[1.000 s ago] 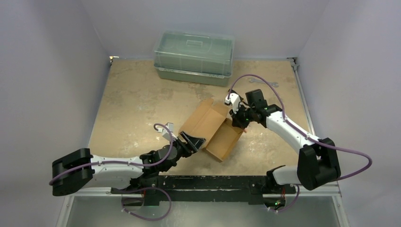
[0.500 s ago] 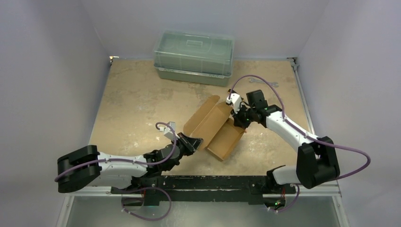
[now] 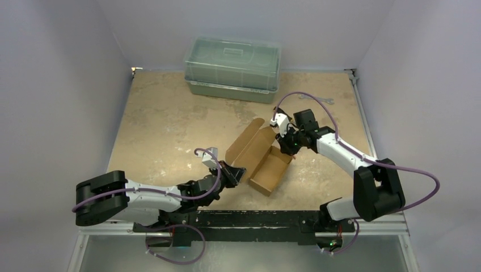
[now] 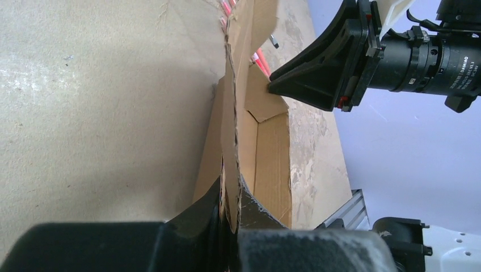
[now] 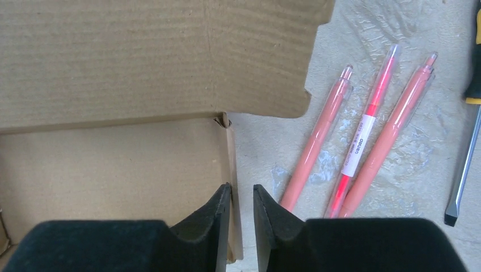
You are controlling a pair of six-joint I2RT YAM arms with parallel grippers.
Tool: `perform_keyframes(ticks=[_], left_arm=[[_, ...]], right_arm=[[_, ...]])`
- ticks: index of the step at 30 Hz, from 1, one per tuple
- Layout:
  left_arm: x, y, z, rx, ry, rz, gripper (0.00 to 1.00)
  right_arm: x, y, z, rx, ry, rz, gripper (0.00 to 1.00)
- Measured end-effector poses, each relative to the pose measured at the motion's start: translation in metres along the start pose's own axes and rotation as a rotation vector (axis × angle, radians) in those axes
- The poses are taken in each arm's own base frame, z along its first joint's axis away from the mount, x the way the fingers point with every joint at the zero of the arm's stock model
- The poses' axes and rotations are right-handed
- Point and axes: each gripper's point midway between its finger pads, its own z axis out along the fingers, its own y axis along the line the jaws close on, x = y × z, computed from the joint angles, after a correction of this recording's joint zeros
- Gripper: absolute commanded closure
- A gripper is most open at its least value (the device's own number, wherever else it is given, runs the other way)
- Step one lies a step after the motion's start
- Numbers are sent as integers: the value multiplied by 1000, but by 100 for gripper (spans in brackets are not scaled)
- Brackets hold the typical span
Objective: Fold the paper box
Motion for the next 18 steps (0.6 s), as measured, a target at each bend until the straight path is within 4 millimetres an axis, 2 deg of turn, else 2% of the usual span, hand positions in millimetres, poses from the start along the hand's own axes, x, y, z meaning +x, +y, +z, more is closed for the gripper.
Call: perform_keyframes(ticks=[11,18], left_arm=[[-1,2,-2,-9,-24,48,100],[-3,0,-2,-2,-41,74,100]], right_arm=[[7,7,9,-24,25,-15,69],[14,18,19,-57,60,-40,69]])
